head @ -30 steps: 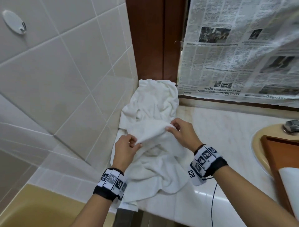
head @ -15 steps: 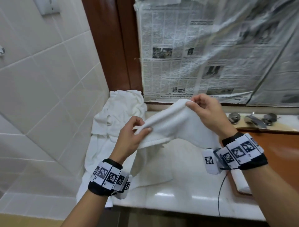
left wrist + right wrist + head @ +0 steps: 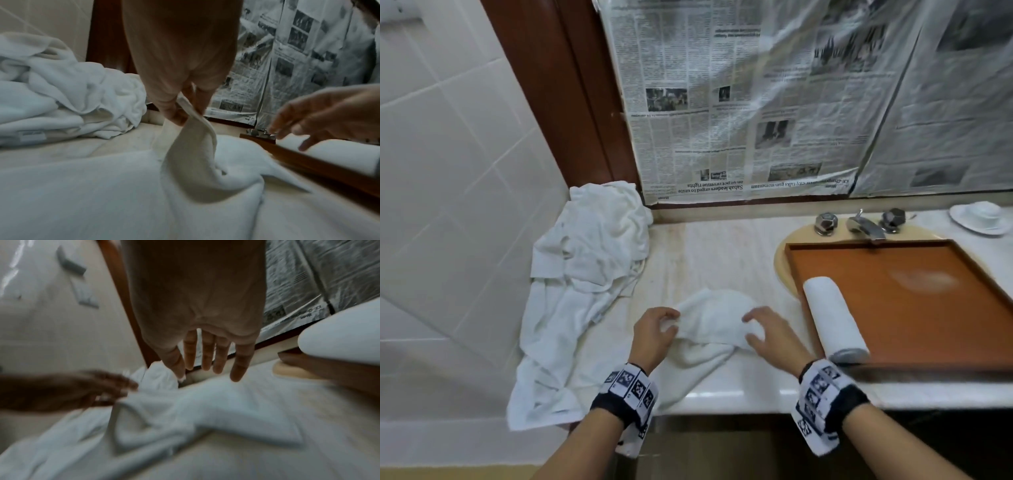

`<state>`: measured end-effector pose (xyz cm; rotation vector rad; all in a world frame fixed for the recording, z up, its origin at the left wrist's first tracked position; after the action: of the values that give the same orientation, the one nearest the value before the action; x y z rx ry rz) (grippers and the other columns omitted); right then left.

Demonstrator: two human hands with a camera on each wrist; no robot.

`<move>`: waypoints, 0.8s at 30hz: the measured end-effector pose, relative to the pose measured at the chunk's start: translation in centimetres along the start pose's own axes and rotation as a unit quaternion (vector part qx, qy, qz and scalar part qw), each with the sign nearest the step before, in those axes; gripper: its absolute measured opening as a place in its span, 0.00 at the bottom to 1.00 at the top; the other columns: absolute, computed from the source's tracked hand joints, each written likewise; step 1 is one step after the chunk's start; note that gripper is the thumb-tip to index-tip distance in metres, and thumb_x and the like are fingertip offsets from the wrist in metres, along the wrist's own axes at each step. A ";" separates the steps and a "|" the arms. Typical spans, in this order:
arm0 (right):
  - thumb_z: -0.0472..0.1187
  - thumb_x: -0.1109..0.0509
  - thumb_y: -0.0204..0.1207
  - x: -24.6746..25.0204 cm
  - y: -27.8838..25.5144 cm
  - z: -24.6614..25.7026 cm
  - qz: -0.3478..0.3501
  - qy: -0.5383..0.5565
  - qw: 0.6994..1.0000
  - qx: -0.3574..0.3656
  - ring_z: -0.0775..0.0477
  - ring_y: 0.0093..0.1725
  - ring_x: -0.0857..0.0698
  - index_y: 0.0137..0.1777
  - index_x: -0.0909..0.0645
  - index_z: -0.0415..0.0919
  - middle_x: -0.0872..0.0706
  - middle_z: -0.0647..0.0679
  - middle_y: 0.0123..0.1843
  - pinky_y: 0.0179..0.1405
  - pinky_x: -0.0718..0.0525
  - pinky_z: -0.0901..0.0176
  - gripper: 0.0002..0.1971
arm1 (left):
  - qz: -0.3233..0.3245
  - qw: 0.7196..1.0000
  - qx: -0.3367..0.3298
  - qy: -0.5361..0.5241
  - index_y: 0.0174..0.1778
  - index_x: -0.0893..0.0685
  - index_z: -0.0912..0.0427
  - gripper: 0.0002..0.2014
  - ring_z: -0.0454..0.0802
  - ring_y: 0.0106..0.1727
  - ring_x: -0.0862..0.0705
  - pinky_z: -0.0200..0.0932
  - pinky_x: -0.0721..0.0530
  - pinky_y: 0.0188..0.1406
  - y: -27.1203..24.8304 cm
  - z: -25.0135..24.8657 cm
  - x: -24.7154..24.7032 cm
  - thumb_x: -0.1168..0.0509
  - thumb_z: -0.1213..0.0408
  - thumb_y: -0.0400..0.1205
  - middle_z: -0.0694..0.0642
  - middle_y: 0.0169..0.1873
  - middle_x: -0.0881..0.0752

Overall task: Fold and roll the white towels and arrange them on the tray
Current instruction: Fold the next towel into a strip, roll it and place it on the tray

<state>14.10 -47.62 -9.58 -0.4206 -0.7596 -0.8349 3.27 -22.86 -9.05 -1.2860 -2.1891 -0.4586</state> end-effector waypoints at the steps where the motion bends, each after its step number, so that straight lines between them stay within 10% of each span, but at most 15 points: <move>1: 0.45 0.30 0.79 -1.3 -0.7 -0.8 0.039 -0.052 0.998 -0.002 0.46 0.69 0.24 0.70 0.24 0.44 0.25 0.49 0.71 0.64 0.28 0.58 0.20 | 0.020 1.000 0.000 0.014 0.56 0.12 0.54 0.15 0.41 0.58 0.19 0.42 0.23 0.68 -0.3 0.4 -0.4 0.25 0.70 0.75 0.48 0.58 0.15; 5: 0.54 0.35 0.79 -4.9 -2.0 -3.0 0.114 -0.216 0.969 -0.036 0.44 0.75 0.31 0.81 0.39 0.45 0.37 0.49 0.82 0.65 0.23 0.48 0.33 | 0.099 0.990 -0.006 0.101 0.67 0.15 0.60 0.24 0.47 0.66 0.23 0.33 0.29 0.68 -1.6 1.5 -1.8 0.24 0.71 0.74 0.51 0.67 0.25; 9: 0.51 0.41 0.84 -5.6 -1.0 -3.9 0.054 -0.247 0.965 -0.068 0.41 0.78 0.35 0.86 0.50 0.44 0.45 0.44 0.85 0.69 0.25 0.49 0.34 | 0.042 0.992 -0.036 0.111 0.53 0.08 0.60 0.10 0.52 0.55 0.15 0.43 0.20 0.61 -2.7 1.0 -1.7 0.25 0.70 0.76 0.55 0.52 0.12; 17: 0.40 0.45 0.85 -4.8 1.8 -3.9 0.045 -0.313 0.948 -0.030 0.43 0.67 0.26 0.67 0.24 0.45 0.20 0.48 0.65 0.59 0.28 0.51 0.15 | 0.090 0.993 -0.004 0.071 0.50 0.07 0.48 0.08 0.37 0.44 0.13 0.41 0.15 0.52 -5.4 2.4 0.9 0.29 0.51 0.82 0.43 0.44 0.09; 21: 0.45 0.43 0.85 -4.3 1.9 -2.3 -0.049 -0.147 0.988 0.005 0.42 0.60 0.23 0.63 0.22 0.44 0.22 0.47 0.60 0.56 0.28 0.46 0.12 | 0.023 0.997 -0.007 0.067 0.45 0.09 0.42 0.10 0.28 0.46 0.15 0.29 0.19 0.54 -4.7 4.3 2.9 0.28 0.66 0.81 0.26 0.40 0.13; 24: 0.46 0.44 0.87 -4.3 3.0 -0.5 -0.097 0.003 0.995 0.022 0.43 0.60 0.23 0.63 0.25 0.46 0.24 0.49 0.63 0.59 0.23 0.42 0.11 | -0.029 0.997 -0.004 0.069 0.43 0.09 0.43 0.10 0.29 0.48 0.14 0.32 0.18 0.55 -2.8 5.9 3.3 0.28 0.66 0.81 0.33 0.44 0.10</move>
<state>14.83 -43.87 -13.21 -0.3075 -0.8204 -0.9976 -2.15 -18.75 -11.74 -1.1611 -2.1155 -0.5639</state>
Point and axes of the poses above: each hand's wrist, its own y-axis towards the middle knuckle, its own x-axis out of the back of the hand, z = x × y, the point moved 2 cm from there along y, towards the middle knuckle
